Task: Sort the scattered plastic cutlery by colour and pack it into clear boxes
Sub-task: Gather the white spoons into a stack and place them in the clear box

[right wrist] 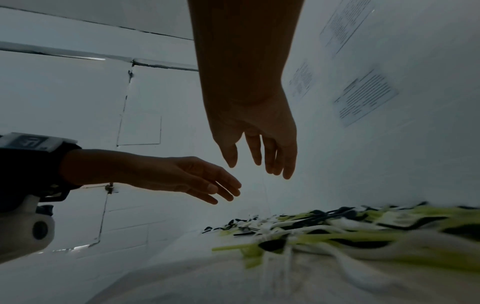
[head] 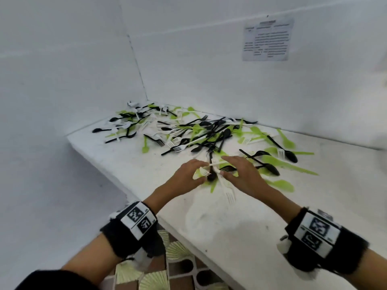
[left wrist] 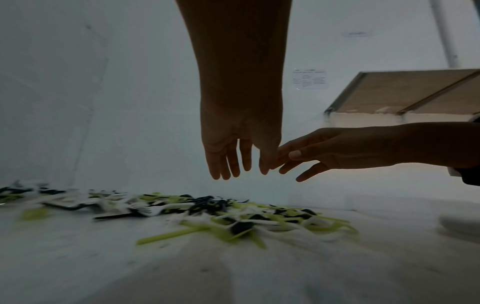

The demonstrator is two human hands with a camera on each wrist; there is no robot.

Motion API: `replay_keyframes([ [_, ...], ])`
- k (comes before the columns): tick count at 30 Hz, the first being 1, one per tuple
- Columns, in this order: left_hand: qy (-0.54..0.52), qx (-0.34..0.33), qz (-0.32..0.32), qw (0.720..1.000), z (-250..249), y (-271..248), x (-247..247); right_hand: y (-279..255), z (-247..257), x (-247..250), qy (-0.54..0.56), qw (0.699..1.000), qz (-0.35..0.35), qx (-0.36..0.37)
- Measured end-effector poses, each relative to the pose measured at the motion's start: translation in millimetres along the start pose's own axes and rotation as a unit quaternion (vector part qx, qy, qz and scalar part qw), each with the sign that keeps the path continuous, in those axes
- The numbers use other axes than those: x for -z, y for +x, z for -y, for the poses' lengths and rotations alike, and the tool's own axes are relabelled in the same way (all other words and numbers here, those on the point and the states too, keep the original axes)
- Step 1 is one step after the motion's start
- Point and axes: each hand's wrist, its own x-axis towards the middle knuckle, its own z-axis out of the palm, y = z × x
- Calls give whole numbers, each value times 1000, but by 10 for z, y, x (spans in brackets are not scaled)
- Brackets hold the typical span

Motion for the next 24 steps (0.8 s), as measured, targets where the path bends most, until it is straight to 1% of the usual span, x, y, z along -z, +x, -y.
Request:
replay_keyframes([
  [3,6,44,-14,999,343,-129,200,260,244,-356,3,1000,16,17],
  [8,-6,107,-43,993,847,-328,464,639,582,-810,0,997,76,28],
  [10,-15,125,-64,990,1044,-406,551,782,698,-971,-6,995,94,35],
  [14,-30,155,-96,983,1431,-529,745,1097,905,-1272,11,993,105,53],
  [19,-39,174,-123,976,1918,-550,1014,1580,1132,-1617,29,991,105,84],
  [24,-30,170,-130,976,2493,-365,1382,2193,1338,-1987,50,989,98,94],
])
